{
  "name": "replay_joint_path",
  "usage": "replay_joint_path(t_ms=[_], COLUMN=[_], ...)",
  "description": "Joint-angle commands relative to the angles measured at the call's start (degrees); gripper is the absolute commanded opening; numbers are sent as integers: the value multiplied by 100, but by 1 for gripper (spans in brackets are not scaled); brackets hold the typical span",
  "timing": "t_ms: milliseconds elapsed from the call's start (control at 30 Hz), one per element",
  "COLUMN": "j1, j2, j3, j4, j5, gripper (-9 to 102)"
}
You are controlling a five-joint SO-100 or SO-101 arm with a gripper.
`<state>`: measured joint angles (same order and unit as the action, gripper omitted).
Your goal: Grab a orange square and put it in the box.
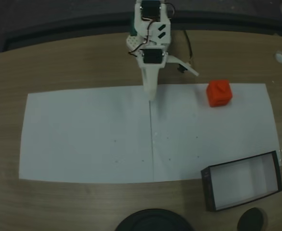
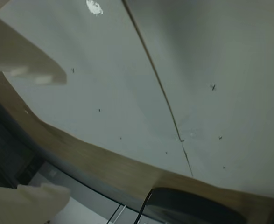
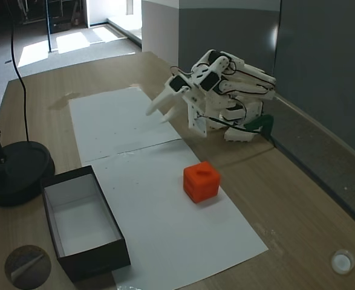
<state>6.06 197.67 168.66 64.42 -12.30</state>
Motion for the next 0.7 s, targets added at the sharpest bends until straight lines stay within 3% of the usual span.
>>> replay_joint_path(t_ms=[0,167,333,667], j1=[9,-246,-791,-3542], j2=[88,-123,-1450,-5502], j3=[-1573,-2549,-2769,-5361], j4=[-18,396,650,1951], j5=[-18,9,-35,589], gripper=[28,31,42,43])
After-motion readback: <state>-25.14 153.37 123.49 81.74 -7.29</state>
